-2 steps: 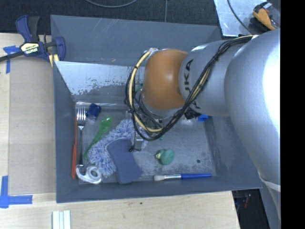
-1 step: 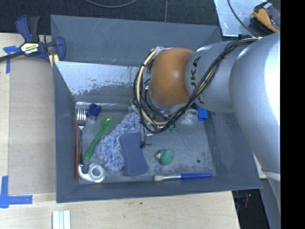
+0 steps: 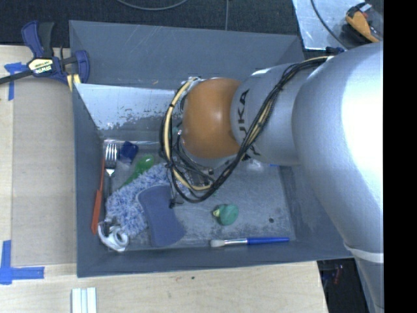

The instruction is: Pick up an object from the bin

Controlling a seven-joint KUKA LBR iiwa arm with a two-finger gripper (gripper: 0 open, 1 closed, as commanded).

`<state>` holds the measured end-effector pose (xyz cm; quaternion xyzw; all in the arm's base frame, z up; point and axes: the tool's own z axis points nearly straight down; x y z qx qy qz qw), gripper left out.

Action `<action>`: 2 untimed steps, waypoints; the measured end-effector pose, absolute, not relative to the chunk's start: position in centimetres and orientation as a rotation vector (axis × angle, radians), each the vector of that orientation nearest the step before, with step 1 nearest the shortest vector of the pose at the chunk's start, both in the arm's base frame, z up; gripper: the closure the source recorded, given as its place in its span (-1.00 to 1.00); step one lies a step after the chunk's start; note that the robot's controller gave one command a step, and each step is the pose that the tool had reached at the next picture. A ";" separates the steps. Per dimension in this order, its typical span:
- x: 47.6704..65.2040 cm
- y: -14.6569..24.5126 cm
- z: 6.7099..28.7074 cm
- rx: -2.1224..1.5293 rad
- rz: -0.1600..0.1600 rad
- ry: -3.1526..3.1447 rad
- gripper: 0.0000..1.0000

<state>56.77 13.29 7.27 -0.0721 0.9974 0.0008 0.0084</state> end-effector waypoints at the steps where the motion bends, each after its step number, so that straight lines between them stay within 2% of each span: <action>1: 56.8 13.3 7.3 -0.226 0.003 3.117 1.00; 2: 56.7 13.2 8.2 -0.226 0.001 3.117 1.00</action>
Offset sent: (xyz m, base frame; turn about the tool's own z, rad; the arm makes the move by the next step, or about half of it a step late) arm 0.0000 -0.0001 0.0167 -0.0002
